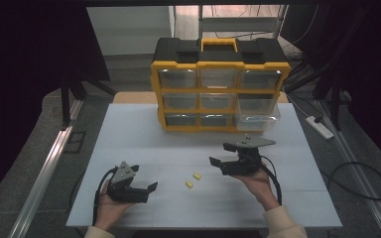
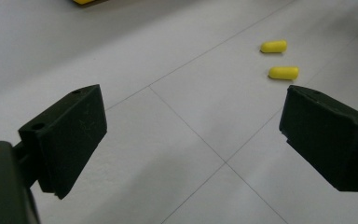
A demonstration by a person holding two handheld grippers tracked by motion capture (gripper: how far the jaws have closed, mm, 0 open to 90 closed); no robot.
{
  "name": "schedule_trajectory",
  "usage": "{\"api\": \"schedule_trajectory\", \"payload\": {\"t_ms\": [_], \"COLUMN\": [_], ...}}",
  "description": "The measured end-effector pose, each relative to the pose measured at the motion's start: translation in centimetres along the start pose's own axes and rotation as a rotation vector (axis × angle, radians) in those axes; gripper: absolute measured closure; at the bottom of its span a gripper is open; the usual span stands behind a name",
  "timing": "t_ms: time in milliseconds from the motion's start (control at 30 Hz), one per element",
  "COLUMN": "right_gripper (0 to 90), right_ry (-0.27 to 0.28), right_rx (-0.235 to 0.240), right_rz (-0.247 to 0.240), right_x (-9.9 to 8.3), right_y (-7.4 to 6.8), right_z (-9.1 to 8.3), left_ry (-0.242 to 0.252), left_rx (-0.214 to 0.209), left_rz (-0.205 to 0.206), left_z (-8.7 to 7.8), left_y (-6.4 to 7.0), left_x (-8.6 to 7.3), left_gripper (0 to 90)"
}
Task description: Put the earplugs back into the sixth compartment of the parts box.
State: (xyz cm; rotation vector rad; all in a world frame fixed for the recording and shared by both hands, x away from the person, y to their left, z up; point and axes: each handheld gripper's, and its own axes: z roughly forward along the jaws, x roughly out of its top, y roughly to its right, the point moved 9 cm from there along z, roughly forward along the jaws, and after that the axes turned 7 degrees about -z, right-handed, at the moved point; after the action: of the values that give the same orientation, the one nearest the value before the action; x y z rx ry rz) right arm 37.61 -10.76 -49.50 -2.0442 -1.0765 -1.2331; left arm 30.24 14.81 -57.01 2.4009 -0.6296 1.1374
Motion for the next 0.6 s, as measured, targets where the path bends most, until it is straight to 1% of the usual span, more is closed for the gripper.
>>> {"api": "schedule_trajectory", "payload": {"t_ms": [67, 167, 267, 433, 500, 600], "right_gripper": [21.8, 22.0, 22.3, 22.6, 22.6, 22.6], "right_ry": [-0.006, -0.009, -0.017, -0.036, -0.040, -0.068], "right_rx": [0.010, 0.024, 0.038, 0.060, 0.064, 0.077], "right_rz": [-0.006, 0.004, -0.004, -0.027, -0.029, -0.046], "right_x": [0.0, -0.1, -0.1, 0.0, 0.0, -0.4], "right_y": [-0.4, -0.8, -1.4, -2.4, -2.6, -3.3], "right_z": [0.5, 1.1, 1.7, 2.8, 3.0, 3.8], "left_ry": [-0.001, 0.017, 0.010, 0.008, 0.008, 0.008], "left_rx": [-0.005, -0.030, -0.019, -0.016, -0.015, -0.014], "left_rz": [-0.003, -0.022, -0.009, -0.003, -0.001, -0.003], "left_z": [0.0, -0.1, -0.1, -0.1, -0.1, -0.1], "left_y": [0.1, 0.3, 0.3, 0.3, 0.3, 0.3], "left_x": [0.0, 0.2, 0.1, 0.1, 0.1, 0.1], "left_gripper": [7.2, 7.1, 7.1, 7.1, 7.1, 7.1]}}
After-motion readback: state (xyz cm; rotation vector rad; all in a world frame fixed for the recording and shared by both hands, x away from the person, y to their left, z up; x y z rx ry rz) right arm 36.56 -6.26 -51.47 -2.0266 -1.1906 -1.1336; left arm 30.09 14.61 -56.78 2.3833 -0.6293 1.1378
